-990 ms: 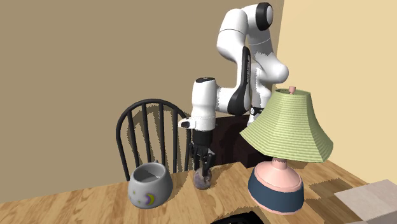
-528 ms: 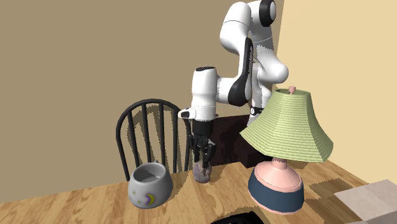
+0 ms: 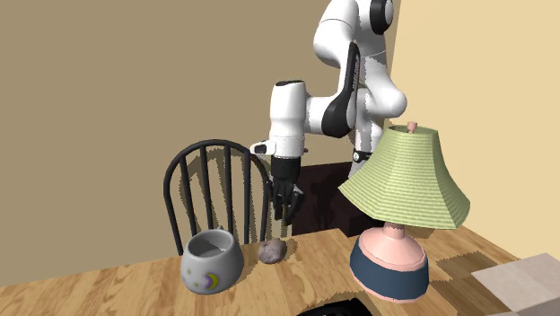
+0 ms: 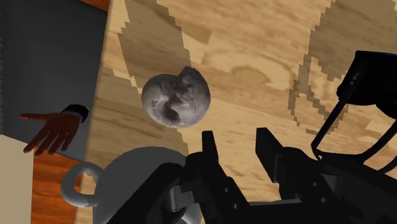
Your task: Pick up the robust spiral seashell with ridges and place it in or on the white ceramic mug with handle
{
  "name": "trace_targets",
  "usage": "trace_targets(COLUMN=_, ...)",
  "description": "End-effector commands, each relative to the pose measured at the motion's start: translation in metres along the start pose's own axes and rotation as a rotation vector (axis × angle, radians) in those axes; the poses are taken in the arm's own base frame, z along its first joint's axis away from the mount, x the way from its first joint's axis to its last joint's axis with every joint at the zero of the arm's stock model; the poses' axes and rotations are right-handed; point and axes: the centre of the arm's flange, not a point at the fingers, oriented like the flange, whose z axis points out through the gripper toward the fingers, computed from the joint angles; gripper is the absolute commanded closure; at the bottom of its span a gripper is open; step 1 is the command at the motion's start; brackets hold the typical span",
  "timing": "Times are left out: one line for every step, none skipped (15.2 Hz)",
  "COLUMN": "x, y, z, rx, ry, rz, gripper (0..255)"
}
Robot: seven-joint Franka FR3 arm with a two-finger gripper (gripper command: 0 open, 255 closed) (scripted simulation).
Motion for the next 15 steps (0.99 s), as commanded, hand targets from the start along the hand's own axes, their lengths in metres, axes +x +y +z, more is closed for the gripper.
trace_targets(x=-0.001, y=0.005, z=0.013, rx=0.007, ry=0.008, rz=0.146, gripper=0)
trace_targets(x=-0.003, y=0.009, z=0.025, rx=0.013, ry=0.016, rz=0.293, gripper=0)
trace_targets(x=-0.005, y=0.013, z=0.038, rx=0.02, ry=0.024, rz=0.439, gripper=0)
trace_targets(x=-0.008, y=0.017, z=0.051, rx=0.027, ry=0.033, rz=0.586, gripper=0)
trace_targets(x=-0.011, y=0.02, z=0.064, rx=0.034, ry=0.041, rz=0.732, gripper=0)
trace_targets(x=-0.014, y=0.022, z=0.076, rx=0.04, ry=0.049, rz=0.873, gripper=0)
trace_targets(x=-0.014, y=0.022, z=0.081, rx=0.04, ry=0.049, rz=0.873, gripper=0)
trace_targets(x=-0.013, y=0.022, z=0.087, rx=0.04, ry=0.049, rz=0.873, gripper=0)
trace_targets(x=-0.013, y=0.022, z=0.092, rx=0.04, ry=0.049, rz=0.873, gripper=0)
trace_targets(x=-0.013, y=0.022, z=0.097, rx=0.04, ry=0.049, rz=0.873, gripper=0)
trace_targets(x=-0.012, y=0.022, z=0.103, rx=0.04, ry=0.049, rz=0.873, gripper=0)
trace_targets(x=-0.012, y=0.022, z=0.108, rx=0.04, ry=0.049, rz=0.873, gripper=0)
trace_targets(x=-0.012, y=0.022, z=0.113, rx=0.04, ry=0.049, rz=0.873, gripper=0)
trace_targets(x=-0.012, y=0.022, z=0.116, rx=0.04, ry=0.049, rz=0.873, gripper=0)
trace_targets(x=-0.012, y=0.022, z=0.116, rx=0.04, ry=0.049, rz=0.873, gripper=0)
